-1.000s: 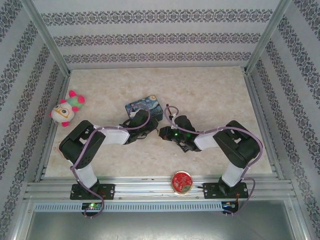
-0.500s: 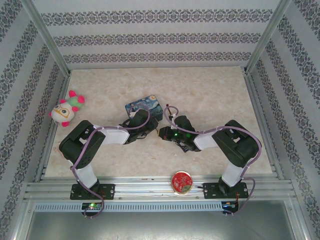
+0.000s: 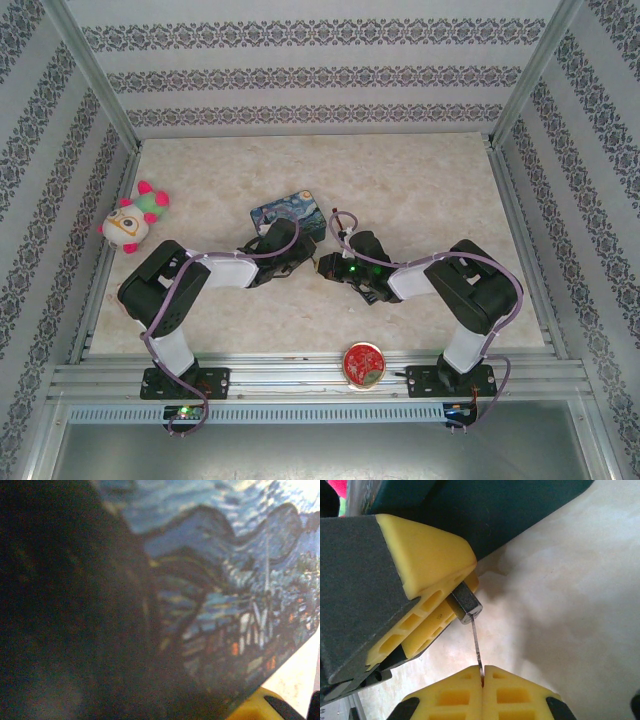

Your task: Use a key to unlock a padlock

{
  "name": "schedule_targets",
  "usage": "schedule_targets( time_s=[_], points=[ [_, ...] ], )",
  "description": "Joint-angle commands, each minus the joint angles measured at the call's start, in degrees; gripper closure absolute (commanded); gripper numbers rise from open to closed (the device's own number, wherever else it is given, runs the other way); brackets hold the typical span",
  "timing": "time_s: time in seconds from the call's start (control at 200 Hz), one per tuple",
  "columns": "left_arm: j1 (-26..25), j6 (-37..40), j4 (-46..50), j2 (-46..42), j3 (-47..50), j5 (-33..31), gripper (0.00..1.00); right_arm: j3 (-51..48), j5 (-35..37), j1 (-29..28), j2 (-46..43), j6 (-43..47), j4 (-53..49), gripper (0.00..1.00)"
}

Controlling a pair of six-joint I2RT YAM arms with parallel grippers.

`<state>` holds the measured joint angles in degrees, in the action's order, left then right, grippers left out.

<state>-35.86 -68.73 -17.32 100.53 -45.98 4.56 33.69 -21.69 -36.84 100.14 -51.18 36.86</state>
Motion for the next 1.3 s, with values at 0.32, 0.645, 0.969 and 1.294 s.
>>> schedule_targets(
  time_s=[0.32,0.645,0.969,1.294],
  points=[
    [0.0,-4.3,3.2,-3.1,-1.6,7.9,0.86,2.5,1.5,0.7,-1.0,3.5,-0.3,1.0],
    [0.0,-2.6,8.5,-6.2,-2.5,6.6,0.87,3.1,3.5,1.1,-3.4,9.9,-2.5,1.0],
    [-0.1,-4.5,6.7,-6.2,-1.5,6.2,0.87,4.4,3.1,0.8,-3.5,6.1,-2.1,1.0],
    [-0.6,-5.0,5.5,-4.1,-1.6,6.5,0.87,4.5,2.8,0.5,-4.0,-3.4,-1.9,1.0]
  ],
)
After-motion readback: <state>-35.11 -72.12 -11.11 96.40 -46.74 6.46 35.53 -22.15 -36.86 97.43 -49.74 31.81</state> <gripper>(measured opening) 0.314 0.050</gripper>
